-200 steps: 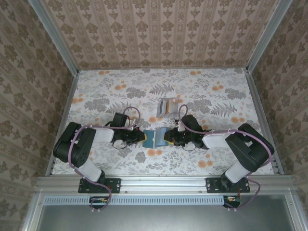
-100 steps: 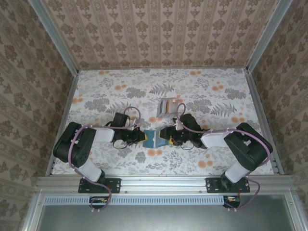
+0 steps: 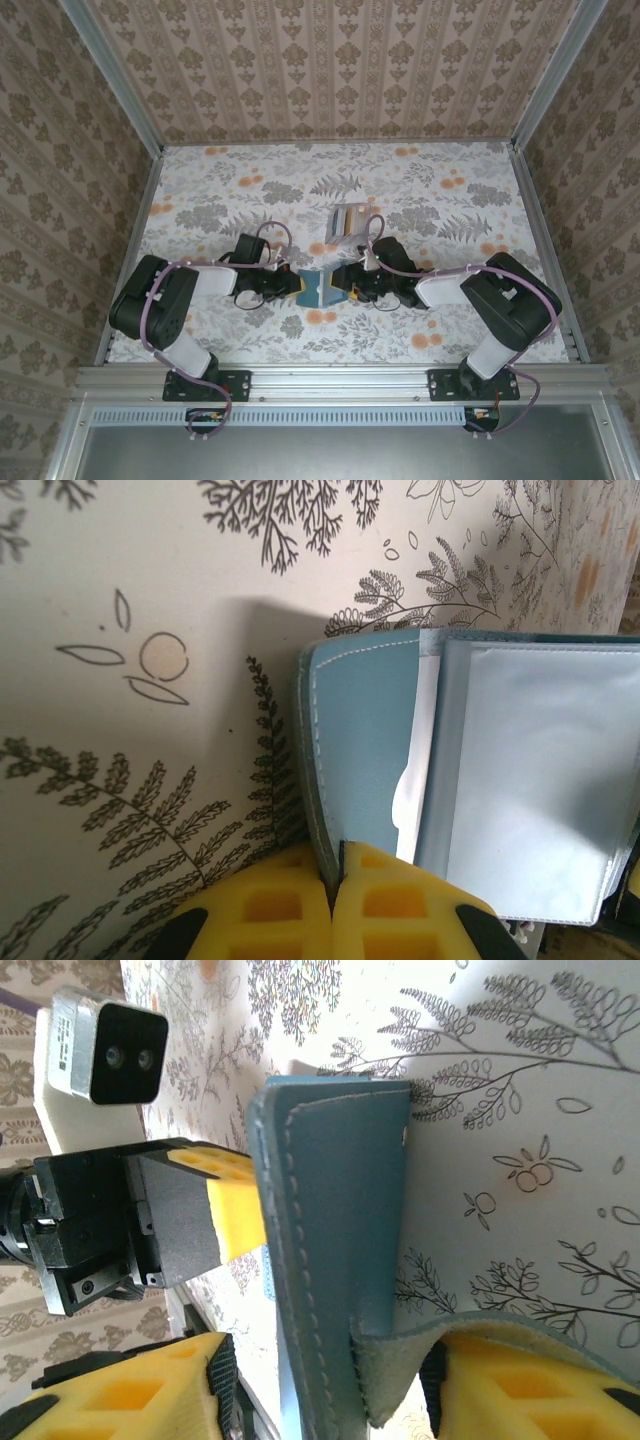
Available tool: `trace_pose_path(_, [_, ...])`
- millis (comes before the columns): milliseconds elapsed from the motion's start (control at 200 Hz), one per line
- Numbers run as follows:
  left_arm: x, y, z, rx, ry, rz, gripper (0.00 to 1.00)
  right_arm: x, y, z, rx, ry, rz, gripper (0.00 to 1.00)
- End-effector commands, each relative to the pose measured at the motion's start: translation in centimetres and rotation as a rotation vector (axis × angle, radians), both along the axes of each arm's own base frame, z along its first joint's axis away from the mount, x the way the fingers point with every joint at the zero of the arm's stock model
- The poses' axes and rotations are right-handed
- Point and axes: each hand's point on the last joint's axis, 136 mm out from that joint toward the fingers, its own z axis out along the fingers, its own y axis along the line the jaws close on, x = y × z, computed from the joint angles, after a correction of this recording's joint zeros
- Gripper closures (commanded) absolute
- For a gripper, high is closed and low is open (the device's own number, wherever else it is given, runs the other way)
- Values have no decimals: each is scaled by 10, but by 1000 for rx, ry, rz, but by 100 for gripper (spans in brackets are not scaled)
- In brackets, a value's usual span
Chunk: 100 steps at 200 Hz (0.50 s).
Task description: Put the credit cards into the card holder
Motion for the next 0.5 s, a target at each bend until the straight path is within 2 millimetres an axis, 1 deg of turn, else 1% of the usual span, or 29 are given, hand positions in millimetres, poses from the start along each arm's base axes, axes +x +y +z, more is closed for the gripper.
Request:
trace_pose_path(0, [-10,5,-5,23,10,-6,100,7,-3,19,23,-82,-44,46])
trace_pose_path(85, [-10,6,-7,29,6,-7,100,6,-6,20,4,-95,-42,49])
trace_pose_path(170, [-9,4,-5,19,11,-10,100,4,-8,16,-12,-88,-44,55])
trace_pose_path(220, [-9,4,-3,14,10,-8,100,4,-7,17,-1,-87,-43,59])
trace_pose_path(300, [-8,3,-1,13,1,-10,100,3,-5,16,-2,-83,-30,62])
trace_pose_path(390, [-7,2,1,15,-2,-19,100,4,-4,13,-13,-79,-25,59])
trace_pose_path(495, [-5,2,4,10,-10,-11,100,2,2,13,-6,-71,-2,48])
